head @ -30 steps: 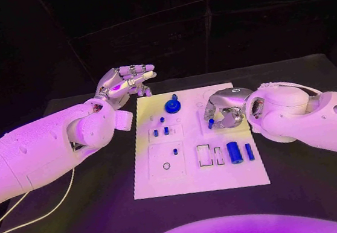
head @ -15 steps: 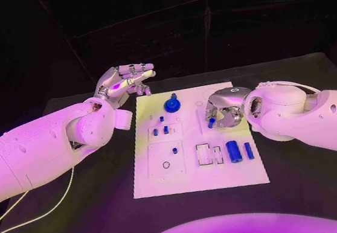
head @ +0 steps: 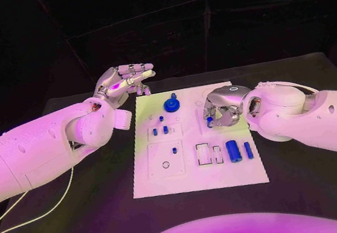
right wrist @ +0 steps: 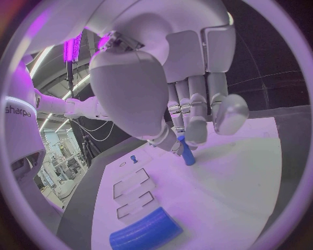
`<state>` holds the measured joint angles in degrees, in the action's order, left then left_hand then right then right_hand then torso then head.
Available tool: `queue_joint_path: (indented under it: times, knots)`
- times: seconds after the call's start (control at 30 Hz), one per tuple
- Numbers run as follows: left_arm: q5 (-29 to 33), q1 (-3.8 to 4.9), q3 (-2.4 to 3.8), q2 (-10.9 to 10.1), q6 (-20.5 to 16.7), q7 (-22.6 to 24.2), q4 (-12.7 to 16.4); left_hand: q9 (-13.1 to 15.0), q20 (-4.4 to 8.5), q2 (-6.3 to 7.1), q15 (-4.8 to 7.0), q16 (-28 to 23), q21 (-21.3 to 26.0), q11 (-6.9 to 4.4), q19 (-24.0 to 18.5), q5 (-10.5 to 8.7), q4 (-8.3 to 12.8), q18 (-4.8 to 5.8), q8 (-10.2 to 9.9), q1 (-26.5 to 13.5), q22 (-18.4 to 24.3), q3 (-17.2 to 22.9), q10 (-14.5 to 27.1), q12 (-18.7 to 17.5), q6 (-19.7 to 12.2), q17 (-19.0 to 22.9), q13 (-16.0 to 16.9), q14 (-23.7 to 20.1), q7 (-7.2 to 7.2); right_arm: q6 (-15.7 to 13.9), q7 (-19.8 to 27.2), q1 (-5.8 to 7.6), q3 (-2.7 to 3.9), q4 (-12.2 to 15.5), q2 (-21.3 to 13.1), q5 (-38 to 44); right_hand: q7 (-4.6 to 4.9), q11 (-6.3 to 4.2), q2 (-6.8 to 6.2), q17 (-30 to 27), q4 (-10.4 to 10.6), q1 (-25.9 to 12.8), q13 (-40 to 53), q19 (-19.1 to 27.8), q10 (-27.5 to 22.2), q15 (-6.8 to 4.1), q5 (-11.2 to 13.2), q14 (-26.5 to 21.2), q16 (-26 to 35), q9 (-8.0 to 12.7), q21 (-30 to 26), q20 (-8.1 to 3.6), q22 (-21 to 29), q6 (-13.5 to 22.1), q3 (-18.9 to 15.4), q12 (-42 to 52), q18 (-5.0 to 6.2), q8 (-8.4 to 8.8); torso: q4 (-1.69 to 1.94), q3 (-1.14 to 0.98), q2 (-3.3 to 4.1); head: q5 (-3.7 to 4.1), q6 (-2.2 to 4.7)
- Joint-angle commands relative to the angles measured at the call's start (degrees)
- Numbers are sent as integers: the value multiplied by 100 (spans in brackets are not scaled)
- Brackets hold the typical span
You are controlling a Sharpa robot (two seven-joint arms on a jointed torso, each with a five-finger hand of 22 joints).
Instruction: Assemble the parts on the task board
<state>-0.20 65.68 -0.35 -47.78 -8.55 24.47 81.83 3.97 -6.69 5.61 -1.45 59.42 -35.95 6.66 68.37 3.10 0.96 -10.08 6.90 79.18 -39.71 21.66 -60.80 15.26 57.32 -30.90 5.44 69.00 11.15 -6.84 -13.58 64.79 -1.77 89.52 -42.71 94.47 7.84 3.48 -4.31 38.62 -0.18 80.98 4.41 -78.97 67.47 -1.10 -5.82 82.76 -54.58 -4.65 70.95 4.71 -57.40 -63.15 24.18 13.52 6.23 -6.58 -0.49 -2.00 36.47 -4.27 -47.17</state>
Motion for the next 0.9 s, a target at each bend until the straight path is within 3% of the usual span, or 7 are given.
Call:
queue_joint_path:
  times: [0.03, 0.27, 0.37, 0.47, 0.53, 0.67, 0.9]
  knots:
    - [20, 9, 5, -2, 66, 23, 3, -3, -38, -45, -7, -22, 26, -3, -16, 13, 0, -38, 25, 7, 10, -41, 29, 8, -42, 8, 7, -45, -17, -572, 101, 15, 9, 66, -38, 51, -1, 4, 81, 3, 8, 19, 4, -48, 42, -30, 31, 4, -10, -19, 32, -4, -7, -42, 42, -12, -15, -17, 2, -2, -2, -1, 3]
    - [20, 9, 5, -28, 56, 21, 2, -3, -38, -45, -7, -22, 26, -3, -16, 13, 0, -38, 25, 7, 10, -41, 29, 8, -42, 8, 7, -45, -17, -735, 61, 18, 13, 369, -305, 44, -9, -3, 82, 1, 1, 23, 7, -53, 64, -36, 70, 6, -7, -20, 43, -11, -21, -65, 57, -25, -17, -22, 13, 5, -14, -4, 18]
    - [20, 9, 5, -34, 58, 18, -1, -3, -38, -45, -7, -22, 26, -3, -16, 13, 0, -38, 25, 7, 10, -41, 29, 8, -42, 8, 7, -45, -17, -820, 44, 21, 17, 651, -440, -19, -12, -7, 82, -2, -9, 32, 8, -60, 73, -39, 80, 6, -4, -21, 56, -15, -42, -73, 66, -31, -21, -24, 11, 8, -18, -21, 24]
    - [20, 9, 5, -29, 60, 17, -10, -3, -38, -45, -7, -22, 26, -3, -16, 13, 0, -38, 25, 7, 10, -41, 29, 8, -42, 8, 7, -45, -17, -906, 77, 22, 19, 917, -457, -81, -13, -9, 82, -1, -20, 44, 8, -61, 77, -42, 81, 7, -3, -20, 58, -18, -44, -77, 78, -37, -21, -23, -7, -2, -9, -27, 46]
    - [20, 9, 5, -20, 63, 17, -14, -3, -38, -45, -7, -22, 26, -3, -16, 13, 0, -38, 25, 7, 10, -41, 29, 8, -42, 8, 7, -45, -17, -953, 115, 22, 20, 1056, -404, -131, -13, -9, 81, -2, -26, 50, 8, -61, 79, -43, 81, 7, -3, -19, 59, -19, -45, -78, 84, -42, -21, -22, -10, -4, -6, -27, 50]
    - [20, 9, 5, 1, 72, 18, -12, -3, -38, -45, -7, -22, 26, -3, -16, 13, 0, -38, 25, 7, 10, -41, 29, 8, -42, 8, 7, -45, -17, -998, 194, 21, 20, 1198, -239, -212, -12, -9, 80, -2, -35, 59, 7, -60, 80, -44, 81, 8, -2, -18, 58, -21, -44, -78, 94, -49, -21, -20, 21, 3, 2, -16, 39]
    - [20, 9, 5, 37, 72, 24, -24, -3, -38, -45, -7, -22, 26, -3, -16, 13, 0, -38, 25, 7, 10, -41, 29, 8, -42, 8, 7, -45, -17, -931, 369, -10, 12, 1137, 219, -285, -7, -7, 76, -6, -56, 76, 7, -59, 83, -44, 74, 8, 2, -15, 60, -25, -45, -77, 112, -64, -21, -14, 7, 12, 2, -50, 29]
